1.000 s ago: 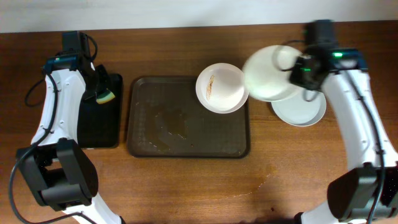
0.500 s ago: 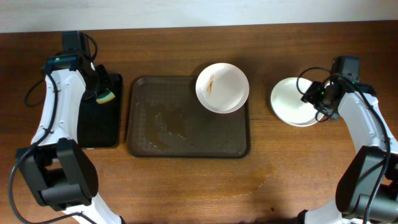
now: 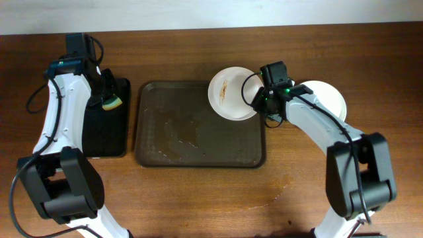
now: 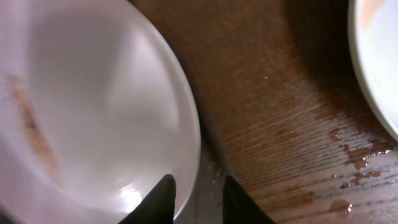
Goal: Clean dirty plates on tray and stack at the side
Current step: 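Grasp the pinkish-white plate with right gripper and drag it to center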
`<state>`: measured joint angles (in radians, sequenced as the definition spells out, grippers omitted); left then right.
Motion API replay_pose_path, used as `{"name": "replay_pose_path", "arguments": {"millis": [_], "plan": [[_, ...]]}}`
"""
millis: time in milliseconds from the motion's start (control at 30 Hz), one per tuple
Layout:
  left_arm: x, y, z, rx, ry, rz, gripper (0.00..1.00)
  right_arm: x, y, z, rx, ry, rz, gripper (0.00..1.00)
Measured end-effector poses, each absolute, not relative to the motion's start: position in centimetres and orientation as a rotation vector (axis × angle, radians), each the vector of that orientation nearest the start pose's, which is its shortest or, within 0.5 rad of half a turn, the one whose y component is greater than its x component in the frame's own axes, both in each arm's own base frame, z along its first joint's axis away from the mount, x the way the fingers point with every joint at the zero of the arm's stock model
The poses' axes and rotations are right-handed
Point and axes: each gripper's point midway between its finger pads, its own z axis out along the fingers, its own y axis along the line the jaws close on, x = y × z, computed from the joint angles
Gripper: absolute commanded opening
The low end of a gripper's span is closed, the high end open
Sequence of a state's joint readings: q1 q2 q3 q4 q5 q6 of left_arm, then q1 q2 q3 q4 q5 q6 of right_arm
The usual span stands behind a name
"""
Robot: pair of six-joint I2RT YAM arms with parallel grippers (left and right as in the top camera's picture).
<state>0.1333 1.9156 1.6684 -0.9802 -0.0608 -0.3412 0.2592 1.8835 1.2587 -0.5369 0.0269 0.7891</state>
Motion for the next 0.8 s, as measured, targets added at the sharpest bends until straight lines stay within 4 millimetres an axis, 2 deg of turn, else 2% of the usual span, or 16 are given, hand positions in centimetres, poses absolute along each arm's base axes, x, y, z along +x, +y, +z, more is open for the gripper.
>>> {"name": "replay_pose_path", "arguments": {"millis": [100,133,200,300,433,533,567,600,633,667,700,733,800], "plan": [[43.9,6.9,12.9,-0.671,2.712,0.034,0.01,41.5,10.7,2.2,0.772,2.707,0.231,0.07],[43.9,6.9,12.9,-0.671,2.712,0.034,0.01,41.5,11.3,1.7,0.768,2.725,0.259,0.04],[43.9,6.9,12.9,-0.671,2.712,0.034,0.01,40.9,12.3,0.7,0.756,2.771,0.282,0.04],[43.9,6.9,12.9,-0.670,2.712,0.034,0.01,40.0,14.4,0.5,0.682,2.808,0.310,0.04],[43.9,6.9,12.9,-0.671,2.712,0.034,0.01,37.4,18.6,0.4,0.491,2.909,0.365,0.08],[43.9,6.9,12.9,-0.670,2.712,0.034,0.01,36.9,19.1,1.1,0.384,2.952,0.357,0.16],[43.9,6.9,12.9,-0.671,2.712,0.034,0.01,37.4,19.1,2.3,0.340,2.956,0.351,0.23],[43.9,6.9,12.9,-0.671,2.713,0.034,0.01,37.9,19.1,3.5,0.306,2.959,0.333,0.36],[43.9,6.9,12.9,-0.671,2.713,0.034,0.01,39.1,19.1,5.2,0.261,2.931,0.319,0.44],[43.9,6.9,12.9,-0.671,2.712,0.034,0.01,40.4,19.2,6.7,0.237,2.891,0.316,0.46],[43.9,6.9,12.9,-0.671,2.712,0.034,0.01,42.4,19.1,8.6,0.197,2.821,0.315,0.53],[43.9,6.9,12.9,-0.670,2.712,0.034,0.01,43.6,18.6,9.4,0.192,2.776,0.305,0.59],[43.9,6.9,12.9,-0.671,2.712,0.034,0.01,45.3,16.8,9.6,0.192,2.727,0.259,0.62]]}}
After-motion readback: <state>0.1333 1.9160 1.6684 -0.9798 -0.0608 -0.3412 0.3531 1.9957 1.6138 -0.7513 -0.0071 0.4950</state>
